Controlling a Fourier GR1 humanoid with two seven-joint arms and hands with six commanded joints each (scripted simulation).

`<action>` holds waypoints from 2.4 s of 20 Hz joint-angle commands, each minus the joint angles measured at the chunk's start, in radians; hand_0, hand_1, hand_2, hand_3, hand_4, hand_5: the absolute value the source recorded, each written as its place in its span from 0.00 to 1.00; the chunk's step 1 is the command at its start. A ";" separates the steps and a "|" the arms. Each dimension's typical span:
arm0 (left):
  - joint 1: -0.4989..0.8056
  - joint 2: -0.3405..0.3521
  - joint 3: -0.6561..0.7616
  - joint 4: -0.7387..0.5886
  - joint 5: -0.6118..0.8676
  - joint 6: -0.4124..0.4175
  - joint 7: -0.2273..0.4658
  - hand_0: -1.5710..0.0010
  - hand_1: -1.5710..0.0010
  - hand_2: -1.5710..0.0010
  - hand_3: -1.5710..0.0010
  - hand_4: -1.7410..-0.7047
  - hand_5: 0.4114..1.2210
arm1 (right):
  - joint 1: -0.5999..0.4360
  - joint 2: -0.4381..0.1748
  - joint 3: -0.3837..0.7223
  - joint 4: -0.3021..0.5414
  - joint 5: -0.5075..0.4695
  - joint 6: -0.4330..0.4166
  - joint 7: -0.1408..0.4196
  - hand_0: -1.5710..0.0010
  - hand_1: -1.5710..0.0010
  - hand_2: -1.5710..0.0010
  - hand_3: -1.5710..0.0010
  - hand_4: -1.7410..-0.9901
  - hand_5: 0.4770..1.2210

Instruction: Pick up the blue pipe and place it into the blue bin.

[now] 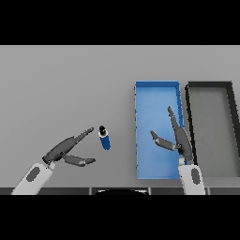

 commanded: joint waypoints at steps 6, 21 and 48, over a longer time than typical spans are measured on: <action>-0.062 -0.136 -0.052 0.087 -0.059 0.037 -0.026 1.00 1.00 1.00 1.00 0.57 0.09 | -0.012 0.002 -0.012 0.016 -0.022 0.009 0.008 1.00 1.00 1.00 1.00 0.71 0.11; -0.166 -0.389 -0.045 0.358 -0.036 0.064 -0.102 1.00 0.92 0.83 0.87 0.51 0.28 | 0.019 -0.006 -0.010 -0.006 -0.012 0.008 0.000 1.00 1.00 1.00 1.00 0.74 0.11; -0.217 -0.508 -0.049 0.149 -0.062 0.068 -0.099 0.00 0.00 0.00 0.00 0.26 1.00 | 0.009 -0.024 -0.016 0.015 0.014 0.000 0.000 1.00 1.00 1.00 1.00 0.82 0.13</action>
